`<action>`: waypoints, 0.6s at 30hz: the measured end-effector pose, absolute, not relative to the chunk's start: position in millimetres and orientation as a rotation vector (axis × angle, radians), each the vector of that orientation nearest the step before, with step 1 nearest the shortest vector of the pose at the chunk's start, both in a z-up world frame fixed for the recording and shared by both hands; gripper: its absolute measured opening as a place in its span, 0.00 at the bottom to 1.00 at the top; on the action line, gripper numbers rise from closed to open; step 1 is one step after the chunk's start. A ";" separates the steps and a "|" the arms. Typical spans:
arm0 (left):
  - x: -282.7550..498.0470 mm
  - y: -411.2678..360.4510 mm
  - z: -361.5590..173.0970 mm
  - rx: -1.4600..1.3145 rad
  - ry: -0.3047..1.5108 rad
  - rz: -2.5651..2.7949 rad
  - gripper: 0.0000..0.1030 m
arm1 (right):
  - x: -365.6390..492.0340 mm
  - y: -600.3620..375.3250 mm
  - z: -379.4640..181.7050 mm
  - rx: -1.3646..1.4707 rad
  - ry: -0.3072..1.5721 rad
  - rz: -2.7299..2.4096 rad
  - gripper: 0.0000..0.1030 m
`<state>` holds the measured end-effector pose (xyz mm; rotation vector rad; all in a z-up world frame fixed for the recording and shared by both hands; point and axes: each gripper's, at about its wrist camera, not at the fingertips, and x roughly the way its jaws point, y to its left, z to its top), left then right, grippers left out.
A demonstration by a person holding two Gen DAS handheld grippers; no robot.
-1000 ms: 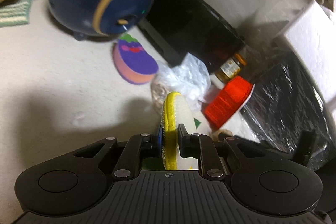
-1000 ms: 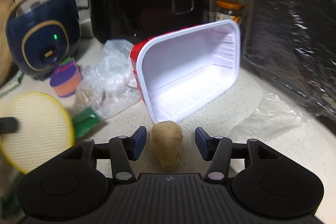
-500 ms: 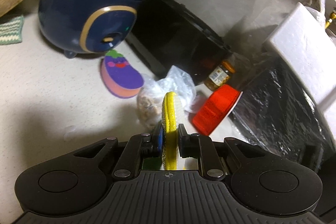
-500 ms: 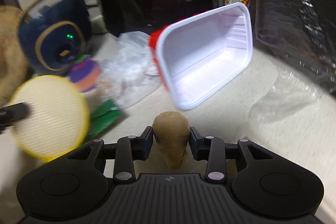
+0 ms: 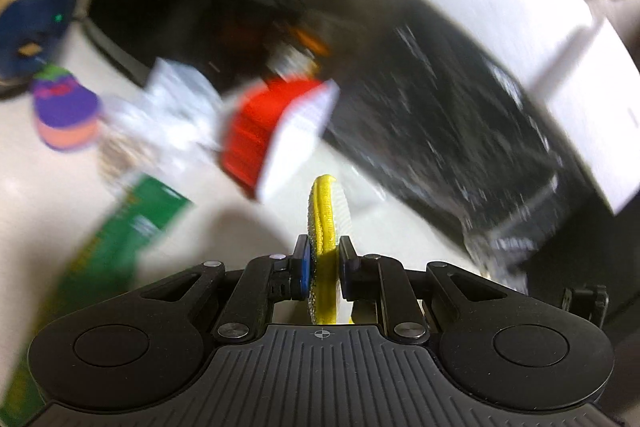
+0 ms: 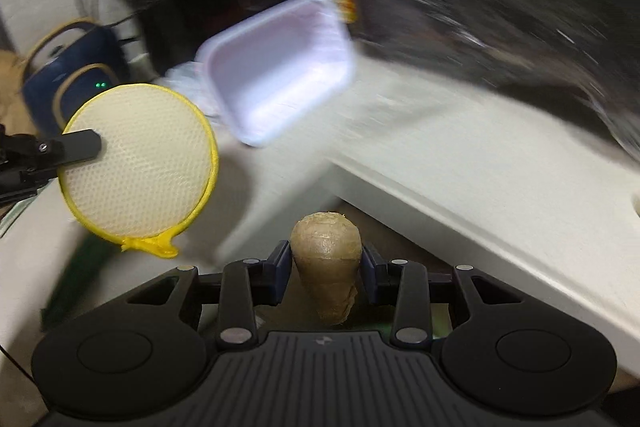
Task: Collect trash
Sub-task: 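Carry the yellow lid and ginger down over the green-lined bin with both grippers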
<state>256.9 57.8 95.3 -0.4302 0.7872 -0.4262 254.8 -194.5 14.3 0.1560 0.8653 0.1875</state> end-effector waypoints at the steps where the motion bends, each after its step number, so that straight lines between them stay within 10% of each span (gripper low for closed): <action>1: 256.7 46.8 91.7 -0.419 0.807 -0.449 0.17 | 249.6 -203.4 11.0 0.165 0.873 0.165 0.35; 18: 226.5 -68.0 -17.0 -0.175 1.136 -0.371 0.17 | 180.6 -311.7 -48.3 0.265 1.008 -0.033 0.35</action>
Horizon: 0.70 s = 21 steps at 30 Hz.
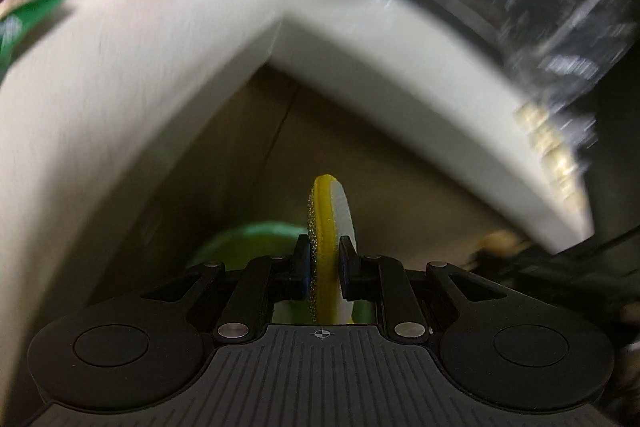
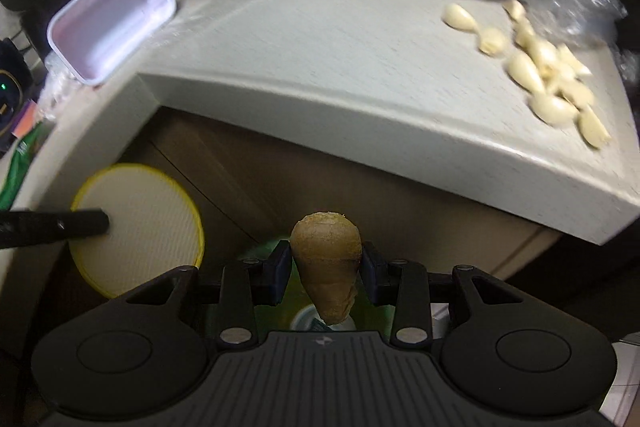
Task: Collect trash
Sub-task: 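Carry the yellow lid and ginger down over the green-lined bin with both grippers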
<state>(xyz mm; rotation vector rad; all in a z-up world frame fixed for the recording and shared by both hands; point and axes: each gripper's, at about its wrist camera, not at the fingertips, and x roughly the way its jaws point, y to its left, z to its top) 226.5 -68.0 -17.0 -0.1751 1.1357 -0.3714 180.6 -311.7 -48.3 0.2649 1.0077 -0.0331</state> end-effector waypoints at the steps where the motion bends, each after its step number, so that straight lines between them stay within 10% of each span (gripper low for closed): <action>1: 222.8 -72.7 -28.5 -0.139 1.154 -0.346 0.17 | 178.4 -316.6 -52.6 0.263 1.017 -0.033 0.35; 21: 217.4 -71.3 -379.0 -0.623 1.500 0.127 0.22 | 173.1 -315.2 -204.2 0.088 1.321 0.075 0.35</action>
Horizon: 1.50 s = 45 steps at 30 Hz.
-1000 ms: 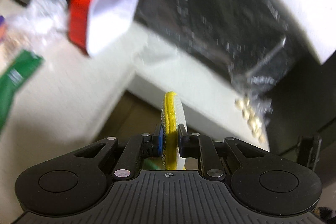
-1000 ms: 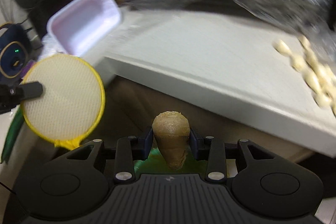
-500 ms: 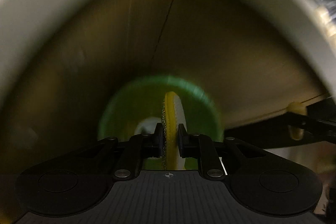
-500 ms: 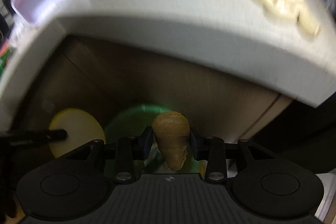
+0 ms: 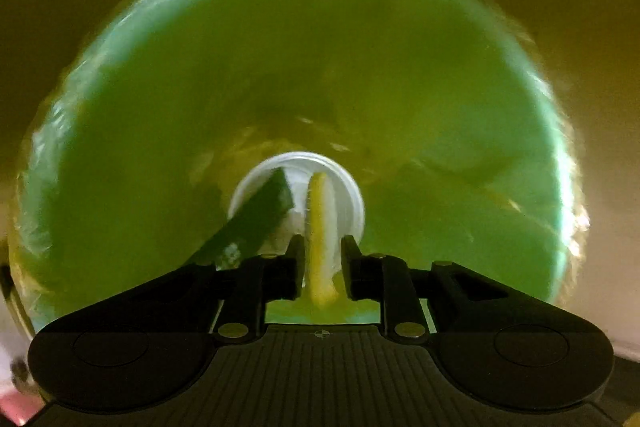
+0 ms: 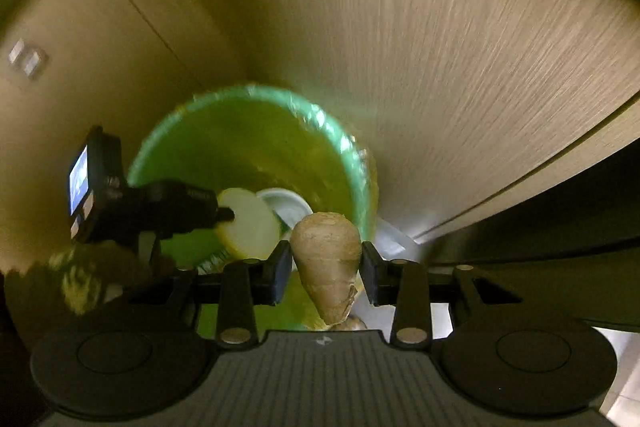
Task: Collect trash
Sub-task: 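Carry the yellow lid and ginger down over the green-lined bin with both grippers, then open the left gripper to drop the lid while the right gripper releases the ginger, then raise both grippers from the bin back up to the counter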
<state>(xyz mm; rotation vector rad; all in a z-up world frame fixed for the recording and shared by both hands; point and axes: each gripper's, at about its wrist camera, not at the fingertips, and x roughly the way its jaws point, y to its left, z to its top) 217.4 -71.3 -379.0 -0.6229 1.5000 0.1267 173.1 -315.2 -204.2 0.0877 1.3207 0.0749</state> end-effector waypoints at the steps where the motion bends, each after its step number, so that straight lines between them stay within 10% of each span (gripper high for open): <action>1: 215.6 -68.3 -377.0 -0.623 1.500 0.137 0.22 | 174.5 -317.5 -207.6 0.080 1.332 0.078 0.35; 15: 176.8 -54.1 -247.6 -0.380 1.416 0.022 0.22 | 224.7 -276.7 -233.4 0.236 1.411 0.226 0.47; 33: 192.7 -63.9 -26.1 -0.217 1.110 -0.129 0.22 | 219.2 -255.3 -48.2 0.058 1.059 0.292 0.53; 45: 212.3 8.0 28.0 -0.345 0.943 -0.106 0.19 | 228.8 -241.7 25.6 0.006 0.832 0.242 0.62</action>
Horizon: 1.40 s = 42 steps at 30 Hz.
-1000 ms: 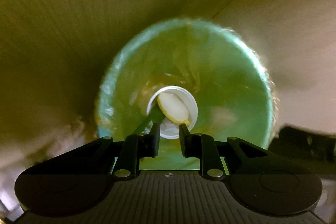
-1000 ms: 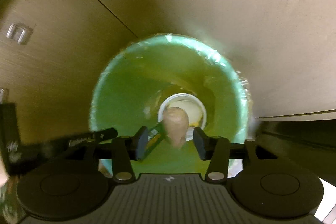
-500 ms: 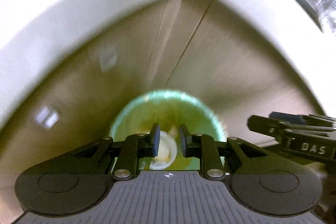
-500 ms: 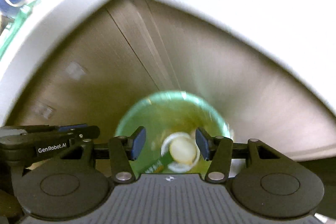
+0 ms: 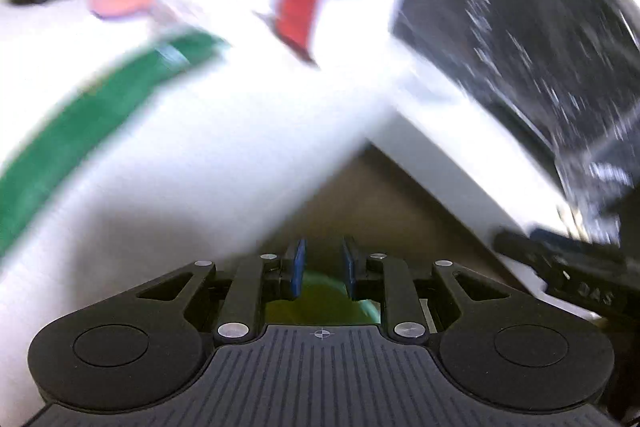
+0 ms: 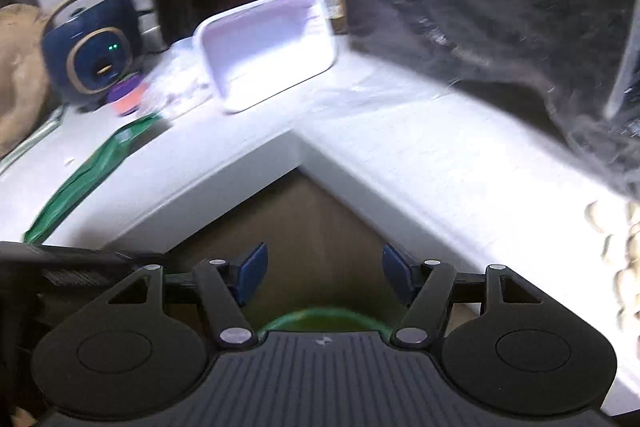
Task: Collect trash
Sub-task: 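Raise both grippers from the bin back up to the counter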
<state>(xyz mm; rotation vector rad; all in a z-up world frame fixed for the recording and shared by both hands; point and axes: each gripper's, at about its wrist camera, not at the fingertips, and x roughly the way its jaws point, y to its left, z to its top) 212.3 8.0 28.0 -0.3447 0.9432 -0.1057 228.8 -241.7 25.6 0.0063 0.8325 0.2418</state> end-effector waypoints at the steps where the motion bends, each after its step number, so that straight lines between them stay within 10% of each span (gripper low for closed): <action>1: 214.0 19.0 33.7 -0.355 0.922 -0.103 0.18 | 231.7 -244.4 25.8 0.016 0.832 0.225 0.62; 20: 330.1 189.2 93.3 -0.560 0.613 0.139 0.20 | 257.8 -231.4 15.9 0.049 0.859 0.090 0.64; 42: 385.7 140.8 45.7 -0.022 0.784 0.193 0.23 | 240.9 -219.0 15.9 0.076 0.881 0.050 0.65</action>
